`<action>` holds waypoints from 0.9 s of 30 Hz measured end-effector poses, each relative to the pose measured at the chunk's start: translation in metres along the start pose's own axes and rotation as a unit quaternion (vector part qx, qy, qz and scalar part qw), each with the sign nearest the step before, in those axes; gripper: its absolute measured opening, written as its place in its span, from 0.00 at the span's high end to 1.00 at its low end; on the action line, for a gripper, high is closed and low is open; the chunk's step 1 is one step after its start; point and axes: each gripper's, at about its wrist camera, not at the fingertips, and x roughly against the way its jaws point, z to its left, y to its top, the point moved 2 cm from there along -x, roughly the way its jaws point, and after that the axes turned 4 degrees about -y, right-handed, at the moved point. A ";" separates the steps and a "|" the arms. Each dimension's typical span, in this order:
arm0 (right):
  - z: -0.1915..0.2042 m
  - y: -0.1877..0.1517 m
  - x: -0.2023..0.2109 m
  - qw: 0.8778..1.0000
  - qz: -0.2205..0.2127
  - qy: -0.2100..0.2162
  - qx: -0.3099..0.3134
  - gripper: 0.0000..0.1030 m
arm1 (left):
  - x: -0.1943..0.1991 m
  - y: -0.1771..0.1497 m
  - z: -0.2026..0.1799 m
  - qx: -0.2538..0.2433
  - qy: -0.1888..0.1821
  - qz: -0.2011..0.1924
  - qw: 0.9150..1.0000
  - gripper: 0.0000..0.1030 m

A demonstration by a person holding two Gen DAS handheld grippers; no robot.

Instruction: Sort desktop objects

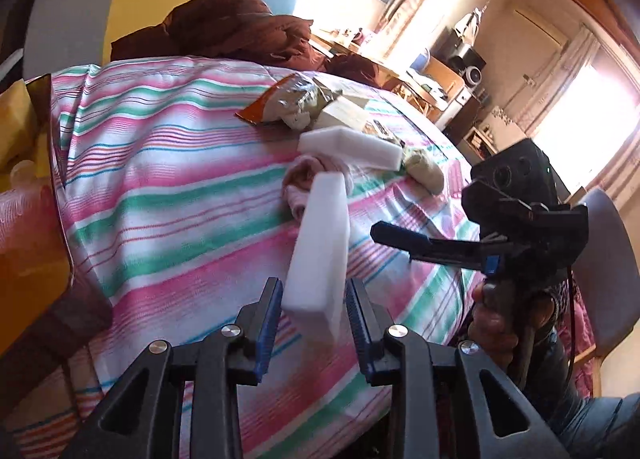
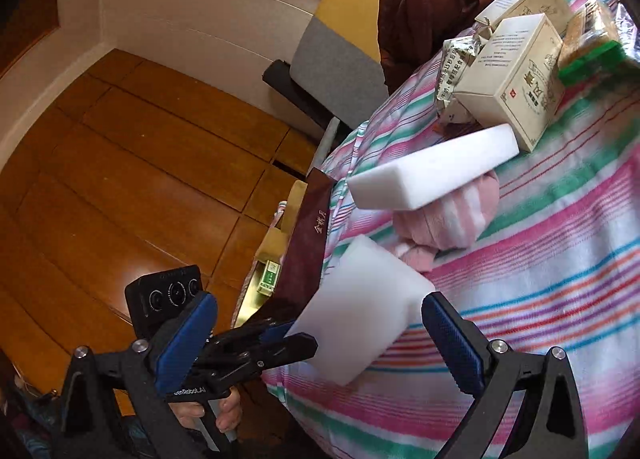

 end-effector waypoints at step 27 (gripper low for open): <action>-0.010 -0.014 0.037 0.987 -0.064 -0.145 0.023 0.00 | -0.031 -0.005 -0.057 -0.327 0.160 0.033 0.931 0.43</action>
